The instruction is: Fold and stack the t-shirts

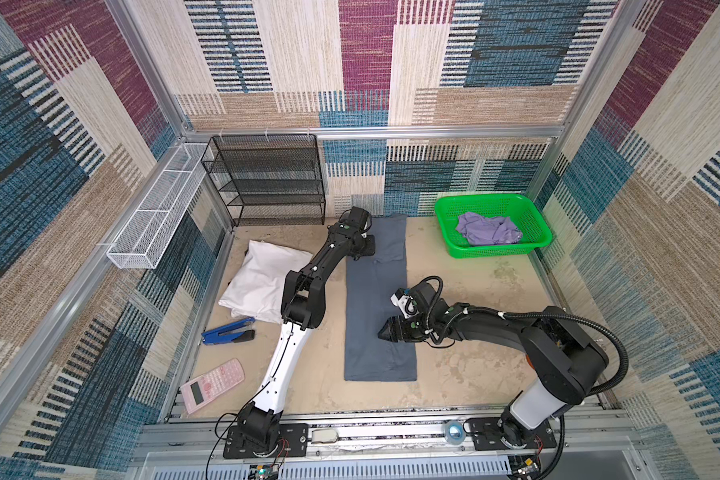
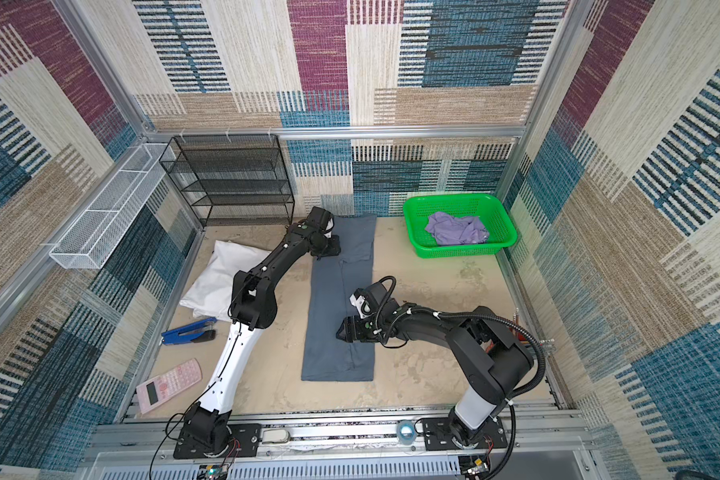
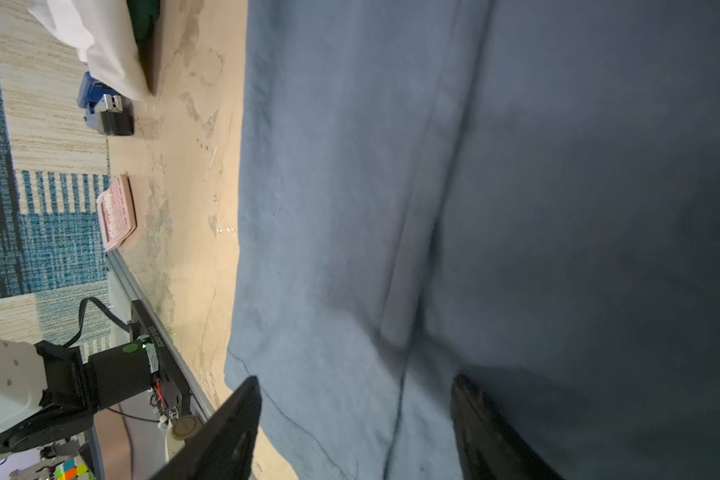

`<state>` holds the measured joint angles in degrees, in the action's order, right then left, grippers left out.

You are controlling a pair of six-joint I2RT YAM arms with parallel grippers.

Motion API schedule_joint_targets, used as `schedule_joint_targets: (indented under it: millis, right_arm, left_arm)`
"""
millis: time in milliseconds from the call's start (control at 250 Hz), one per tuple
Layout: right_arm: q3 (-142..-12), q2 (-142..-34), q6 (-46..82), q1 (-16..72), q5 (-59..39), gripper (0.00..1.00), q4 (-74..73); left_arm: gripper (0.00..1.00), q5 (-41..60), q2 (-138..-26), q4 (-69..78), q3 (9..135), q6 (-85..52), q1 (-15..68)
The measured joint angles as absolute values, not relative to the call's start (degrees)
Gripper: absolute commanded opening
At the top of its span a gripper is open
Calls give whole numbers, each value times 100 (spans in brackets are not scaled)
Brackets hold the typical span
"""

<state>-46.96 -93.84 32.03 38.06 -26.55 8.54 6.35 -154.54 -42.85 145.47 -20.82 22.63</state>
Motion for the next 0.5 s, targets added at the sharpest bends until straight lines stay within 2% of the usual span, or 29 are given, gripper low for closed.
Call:
schedule_joint_targets:
  millis: [276, 424, 500]
  right_arm:
    - [-4978, -8862, 3094, 3802, -2158, 75, 1398]
    - [-4689, -8226, 3122, 3802, -1905, 72, 1599]
    - [-4344, -7902, 3212, 3802, -1876, 67, 1796]
  left_arm:
    - [41, 1013, -14306, -3966, 13115, -1831, 2255]
    - [41, 1173, -12433, -3350, 10853, -1826, 2340]
    - [40, 1227, -11257, -3094, 9404, -1876, 2408]
